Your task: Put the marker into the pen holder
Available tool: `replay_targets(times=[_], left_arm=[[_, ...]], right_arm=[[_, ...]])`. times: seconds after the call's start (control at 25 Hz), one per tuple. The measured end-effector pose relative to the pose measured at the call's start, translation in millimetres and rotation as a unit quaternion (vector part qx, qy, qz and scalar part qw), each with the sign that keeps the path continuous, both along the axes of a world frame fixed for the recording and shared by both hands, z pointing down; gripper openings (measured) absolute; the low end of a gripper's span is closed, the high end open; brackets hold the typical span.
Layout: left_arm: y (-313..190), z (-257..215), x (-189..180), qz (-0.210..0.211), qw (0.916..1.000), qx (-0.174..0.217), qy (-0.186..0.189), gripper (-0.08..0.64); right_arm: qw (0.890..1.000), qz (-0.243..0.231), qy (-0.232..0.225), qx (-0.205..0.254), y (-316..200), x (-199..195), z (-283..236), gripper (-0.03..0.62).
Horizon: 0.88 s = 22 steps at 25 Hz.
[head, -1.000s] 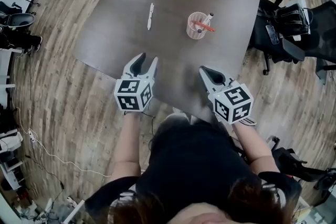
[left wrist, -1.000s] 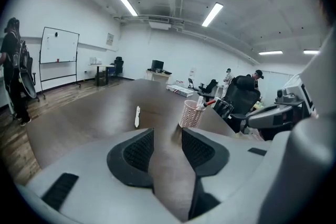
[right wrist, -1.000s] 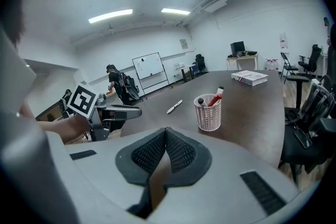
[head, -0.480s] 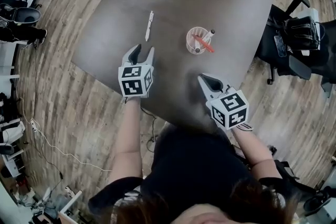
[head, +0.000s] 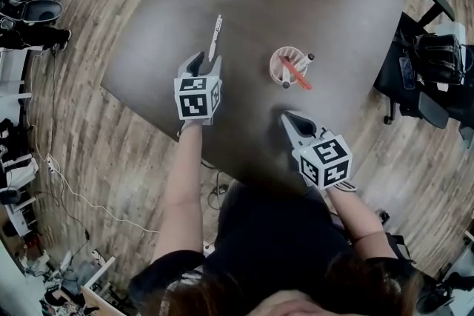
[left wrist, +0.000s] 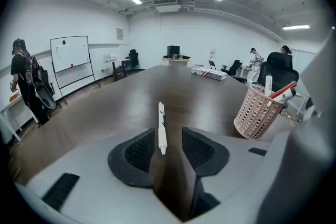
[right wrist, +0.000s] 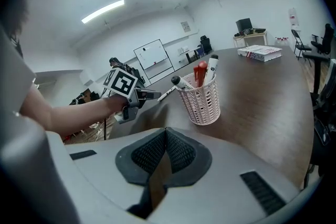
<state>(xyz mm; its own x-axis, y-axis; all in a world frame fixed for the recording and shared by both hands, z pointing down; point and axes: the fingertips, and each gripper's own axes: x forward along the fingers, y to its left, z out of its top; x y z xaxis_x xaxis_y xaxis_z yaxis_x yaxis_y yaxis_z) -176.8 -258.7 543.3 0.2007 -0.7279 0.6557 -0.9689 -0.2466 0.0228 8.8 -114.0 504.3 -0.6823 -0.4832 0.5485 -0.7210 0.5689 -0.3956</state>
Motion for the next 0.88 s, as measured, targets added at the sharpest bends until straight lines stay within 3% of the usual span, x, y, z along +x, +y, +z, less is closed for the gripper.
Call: replay_targets(times=[0.4, 0.88], left_arm=[[-17.0, 29.0, -2.2, 0.009, 0.9984, -0.047, -0.029, 0.165], [-15.3, 32.8, -0.6, 0.0, 0.9981, -0.061, -0.002, 0.071]], right_arm=[[1.0, 0.0, -0.001, -0.007, -3.7, 5.4, 10.5, 0.018], [1.0, 0.001, -0.01, -0.01, -7.3, 3.6, 8.7, 0.018]])
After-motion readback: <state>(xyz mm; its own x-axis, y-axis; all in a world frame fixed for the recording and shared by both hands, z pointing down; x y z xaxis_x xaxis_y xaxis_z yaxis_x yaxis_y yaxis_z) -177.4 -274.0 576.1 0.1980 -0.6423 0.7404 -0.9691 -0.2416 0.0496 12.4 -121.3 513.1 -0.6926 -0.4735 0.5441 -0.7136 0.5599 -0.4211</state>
